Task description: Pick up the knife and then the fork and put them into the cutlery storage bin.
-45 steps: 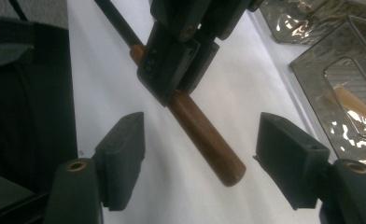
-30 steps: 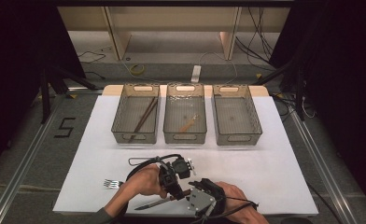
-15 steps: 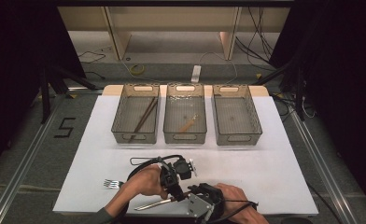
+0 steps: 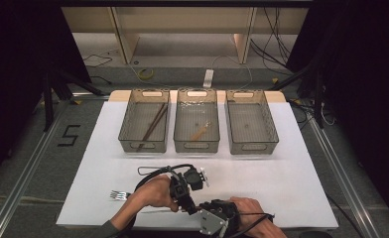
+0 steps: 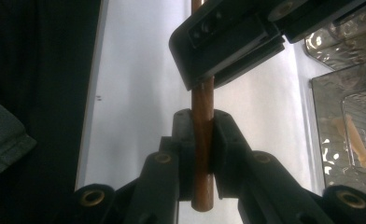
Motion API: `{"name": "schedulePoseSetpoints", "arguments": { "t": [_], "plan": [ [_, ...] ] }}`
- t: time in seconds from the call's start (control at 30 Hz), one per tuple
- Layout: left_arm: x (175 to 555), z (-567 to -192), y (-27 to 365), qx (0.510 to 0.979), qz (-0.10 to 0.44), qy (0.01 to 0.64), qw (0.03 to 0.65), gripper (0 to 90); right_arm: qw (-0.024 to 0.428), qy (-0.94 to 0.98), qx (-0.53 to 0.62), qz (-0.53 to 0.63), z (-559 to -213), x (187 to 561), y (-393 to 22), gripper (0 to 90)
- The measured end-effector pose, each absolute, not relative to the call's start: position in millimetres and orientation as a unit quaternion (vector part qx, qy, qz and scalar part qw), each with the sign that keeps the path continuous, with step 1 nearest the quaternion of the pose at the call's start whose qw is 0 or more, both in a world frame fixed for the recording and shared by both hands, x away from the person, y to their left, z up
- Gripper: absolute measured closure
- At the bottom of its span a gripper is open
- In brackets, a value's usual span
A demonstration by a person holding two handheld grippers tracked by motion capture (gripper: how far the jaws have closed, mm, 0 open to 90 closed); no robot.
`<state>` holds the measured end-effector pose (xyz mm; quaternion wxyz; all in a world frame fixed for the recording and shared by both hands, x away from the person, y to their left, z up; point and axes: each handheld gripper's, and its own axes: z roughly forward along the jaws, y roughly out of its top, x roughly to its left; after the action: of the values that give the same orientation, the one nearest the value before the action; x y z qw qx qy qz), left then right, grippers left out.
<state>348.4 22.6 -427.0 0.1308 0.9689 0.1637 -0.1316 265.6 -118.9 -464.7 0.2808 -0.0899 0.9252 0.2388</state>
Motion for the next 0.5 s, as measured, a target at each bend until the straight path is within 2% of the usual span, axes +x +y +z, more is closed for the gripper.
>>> {"name": "schedulePoseSetpoints", "arguments": {
  "t": [0.07,0.23,0.37,0.5],
  "plan": [
    [349,-425,24,0.969,-0.126,0.169,0.131,68.0,0.276,0.928,-0.079,0.239,-465,265,-119,81.5],
    [356,-416,35,0.964,-0.096,0.2,0.146,45.3,0.274,0.93,-0.073,0.235,-466,267,-122,81.6],
    [359,-408,45,0.958,-0.073,0.216,0.175,33.5,0.286,0.929,-0.075,0.223,-464,273,-127,81.6],
    [361,-400,53,0.951,-0.046,0.229,0.202,26.2,0.282,0.93,-0.042,0.232,-463,277,-132,81.6]
  ]
}}
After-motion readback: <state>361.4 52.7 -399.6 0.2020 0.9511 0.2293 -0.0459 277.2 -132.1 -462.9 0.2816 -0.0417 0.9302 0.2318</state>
